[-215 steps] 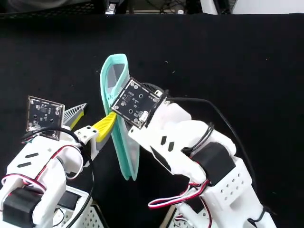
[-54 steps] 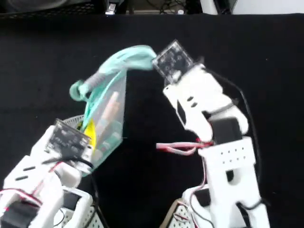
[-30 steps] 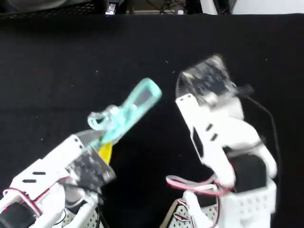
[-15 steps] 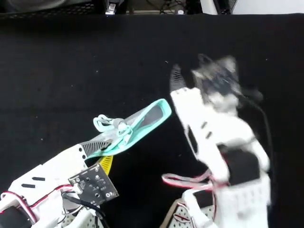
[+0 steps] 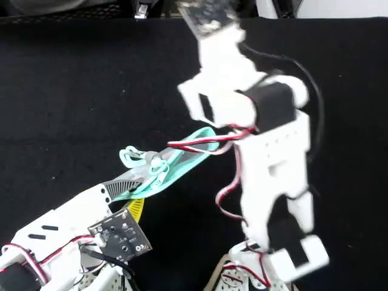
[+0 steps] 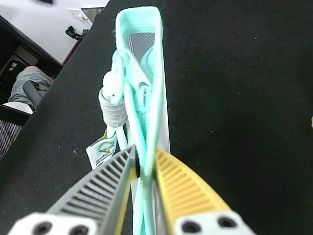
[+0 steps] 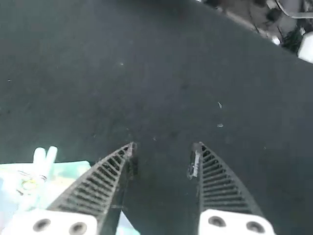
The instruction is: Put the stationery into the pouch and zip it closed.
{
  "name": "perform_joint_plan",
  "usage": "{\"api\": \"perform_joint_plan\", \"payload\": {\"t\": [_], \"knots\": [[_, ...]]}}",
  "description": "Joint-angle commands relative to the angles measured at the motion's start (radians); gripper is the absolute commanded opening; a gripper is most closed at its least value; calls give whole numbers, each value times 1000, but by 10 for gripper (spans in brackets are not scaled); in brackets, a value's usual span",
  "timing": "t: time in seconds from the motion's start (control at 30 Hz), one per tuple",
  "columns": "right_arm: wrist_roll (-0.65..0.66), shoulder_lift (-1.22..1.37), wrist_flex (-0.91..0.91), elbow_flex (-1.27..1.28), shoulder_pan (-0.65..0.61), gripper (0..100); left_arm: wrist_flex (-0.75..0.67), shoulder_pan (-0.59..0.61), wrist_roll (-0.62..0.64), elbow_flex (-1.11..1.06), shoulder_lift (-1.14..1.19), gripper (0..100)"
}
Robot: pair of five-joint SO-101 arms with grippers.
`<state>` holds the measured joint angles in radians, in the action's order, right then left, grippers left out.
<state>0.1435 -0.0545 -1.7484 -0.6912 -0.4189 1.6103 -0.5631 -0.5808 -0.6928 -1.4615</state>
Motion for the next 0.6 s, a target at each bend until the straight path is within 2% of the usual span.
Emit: {"api": "perform_joint_plan", "payload": {"t": [0.0,0.1,0.33,0.57], "knots": [[-12,41,-18,-50,-72,190,32,-1,-3,-74,6,30],[-3,45,-18,21,-135,190,32,2,0,-74,6,30],[117,-5,-18,153,-272,189,26,1,2,-73,6,30],[129,-30,-18,314,-261,191,26,4,2,-67,6,30]]}}
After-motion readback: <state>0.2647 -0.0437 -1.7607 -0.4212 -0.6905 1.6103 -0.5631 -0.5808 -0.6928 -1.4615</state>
